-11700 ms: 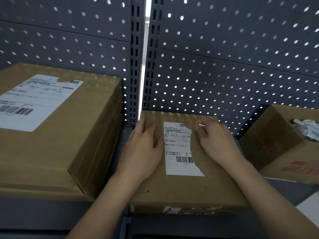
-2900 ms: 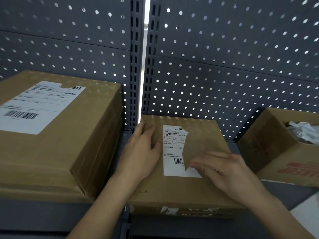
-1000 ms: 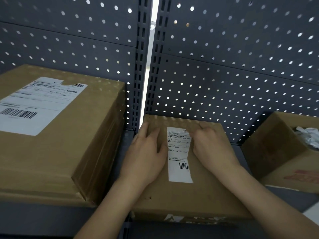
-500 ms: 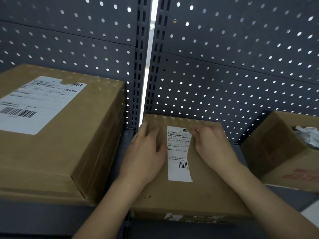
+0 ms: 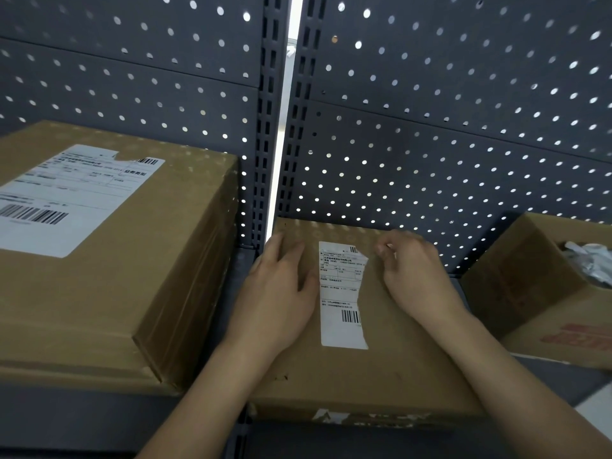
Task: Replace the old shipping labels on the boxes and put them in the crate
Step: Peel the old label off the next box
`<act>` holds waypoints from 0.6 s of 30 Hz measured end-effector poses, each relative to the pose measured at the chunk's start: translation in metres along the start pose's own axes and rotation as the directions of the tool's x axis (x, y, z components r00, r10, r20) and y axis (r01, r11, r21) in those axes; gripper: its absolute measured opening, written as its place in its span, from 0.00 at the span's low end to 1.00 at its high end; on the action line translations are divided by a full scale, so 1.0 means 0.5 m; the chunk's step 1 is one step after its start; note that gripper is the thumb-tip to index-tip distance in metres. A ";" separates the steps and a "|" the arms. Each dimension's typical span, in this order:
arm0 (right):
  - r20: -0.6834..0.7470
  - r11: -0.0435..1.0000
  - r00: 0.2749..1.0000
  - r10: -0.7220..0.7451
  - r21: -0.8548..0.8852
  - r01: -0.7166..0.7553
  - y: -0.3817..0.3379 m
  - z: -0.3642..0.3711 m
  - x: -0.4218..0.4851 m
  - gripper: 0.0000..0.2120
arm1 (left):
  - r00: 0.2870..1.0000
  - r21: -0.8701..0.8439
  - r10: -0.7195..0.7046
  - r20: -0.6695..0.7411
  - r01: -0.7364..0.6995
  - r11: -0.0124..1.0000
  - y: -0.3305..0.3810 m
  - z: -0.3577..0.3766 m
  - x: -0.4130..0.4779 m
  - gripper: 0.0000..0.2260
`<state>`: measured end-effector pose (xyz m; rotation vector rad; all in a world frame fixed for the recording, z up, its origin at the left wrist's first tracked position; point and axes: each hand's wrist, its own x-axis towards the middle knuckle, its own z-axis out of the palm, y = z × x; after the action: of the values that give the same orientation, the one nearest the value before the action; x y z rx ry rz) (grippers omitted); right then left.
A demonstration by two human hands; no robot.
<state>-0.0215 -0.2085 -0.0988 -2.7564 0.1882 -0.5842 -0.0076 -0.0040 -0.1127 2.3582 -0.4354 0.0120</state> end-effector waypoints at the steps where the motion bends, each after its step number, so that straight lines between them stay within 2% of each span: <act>1: 0.026 0.999 1.000 -0.004 -0.040 0.005 0.002 0.005 0.001 0.08 | 1.000 -0.002 0.001 0.001 -0.001 1.000 0.000 -0.001 0.000 0.24; 4: 0.077 0.985 0.995 -0.070 -0.155 0.081 -0.003 0.018 0.002 0.07 | 1.000 -0.005 0.001 0.002 -0.001 1.000 -0.001 -0.001 0.000 0.24; 8: 0.101 0.951 0.988 -0.120 -0.275 0.144 -0.026 0.012 -0.009 0.16 | 1.000 -0.006 0.003 0.001 -0.003 1.000 0.001 -0.002 0.000 0.24; 12: 0.159 0.926 0.979 -0.124 -0.337 0.172 -0.042 0.005 -0.017 0.17 | 1.000 0.002 0.000 0.005 0.000 1.000 0.000 0.000 0.001 0.24; 15: 0.150 0.935 0.982 -0.118 -0.316 0.161 -0.039 0.005 -0.011 0.13 | 1.000 0.008 -0.001 0.003 0.001 1.000 0.000 0.001 0.002 0.24; 18: 0.081 0.991 0.996 -0.048 -0.124 0.058 -0.026 0.000 -0.010 0.09 | 1.000 0.008 -0.001 0.003 0.001 1.000 0.000 0.001 0.002 0.24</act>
<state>-0.0251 -0.1953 -0.0963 -2.9087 0.1387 -0.4928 -0.0068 -0.0046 -0.1129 2.3664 -0.4359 0.0100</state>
